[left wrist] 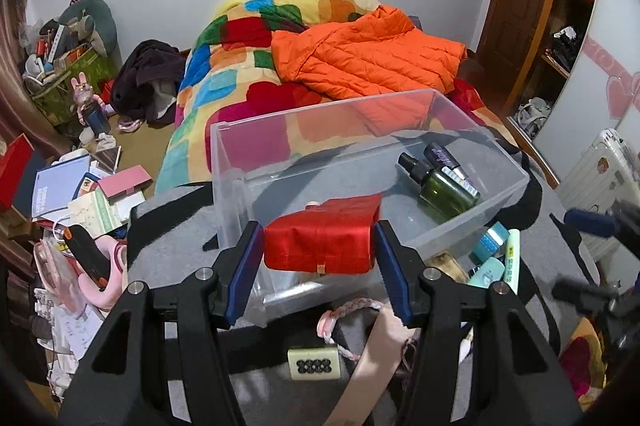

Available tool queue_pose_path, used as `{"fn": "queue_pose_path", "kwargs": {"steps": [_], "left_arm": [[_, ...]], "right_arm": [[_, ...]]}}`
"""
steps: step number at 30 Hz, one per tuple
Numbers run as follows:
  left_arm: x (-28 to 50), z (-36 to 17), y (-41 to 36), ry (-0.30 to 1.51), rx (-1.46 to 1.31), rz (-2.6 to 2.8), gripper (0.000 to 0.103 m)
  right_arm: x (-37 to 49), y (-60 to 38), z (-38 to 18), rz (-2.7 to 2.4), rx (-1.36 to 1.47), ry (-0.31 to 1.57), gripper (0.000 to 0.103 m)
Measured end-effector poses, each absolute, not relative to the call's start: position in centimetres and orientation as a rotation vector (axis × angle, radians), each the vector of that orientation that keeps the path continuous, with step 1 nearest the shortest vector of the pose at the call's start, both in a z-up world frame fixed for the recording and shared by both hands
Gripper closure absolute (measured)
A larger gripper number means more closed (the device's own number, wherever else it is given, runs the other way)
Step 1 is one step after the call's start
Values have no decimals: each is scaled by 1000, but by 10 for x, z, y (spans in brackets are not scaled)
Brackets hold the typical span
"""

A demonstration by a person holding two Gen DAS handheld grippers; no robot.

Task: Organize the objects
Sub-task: 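Lower the green bottle and red box into the clear box and release both, then grasp the white tape roll with the right tool while the left tool grasps the pale-green dotted pack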

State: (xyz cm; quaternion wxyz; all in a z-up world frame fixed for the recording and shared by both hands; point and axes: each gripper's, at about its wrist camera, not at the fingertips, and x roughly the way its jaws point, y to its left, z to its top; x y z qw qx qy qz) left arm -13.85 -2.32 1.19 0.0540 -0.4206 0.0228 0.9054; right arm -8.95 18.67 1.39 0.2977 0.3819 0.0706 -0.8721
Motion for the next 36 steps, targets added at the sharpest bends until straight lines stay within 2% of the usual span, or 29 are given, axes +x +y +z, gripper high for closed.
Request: {"fn": "queue_pose_path", "kwargs": {"steps": [6,11,19,21,26,30,33,35,36], "left_arm": [[-107,25,-19,122,-1209,2772,46],[-77,26,-16,165,-1172,2768,39],[-67,-17,-26,114,-1331,2714,39],[-69,-31,-32,77,-1387,2692,39],[-75,-49,-43,-5,-1447,2681,39],[-80,-52,-51,-103,-1441,2679,39],[-82,-54,-51,-136,-1433,2665,50],[-83,-55,-49,-141,-1426,2656,64],[-84,-55,-48,-142,-1423,2651,68]], "right_arm": [[-66,183,5,-2281,1021,203,38],[-50,181,-11,-2259,1053,223,37],[-37,181,-39,-2240,1127,214,38],[-38,181,-42,-2242,1131,207,40],[-39,178,-45,-2213,1137,206,67],[-35,178,-44,-2224,1120,206,67],[-34,179,-40,-2233,1104,198,67],[-35,182,-35,-2242,1092,189,67],[-36,183,-32,-2245,1086,181,67]]}}
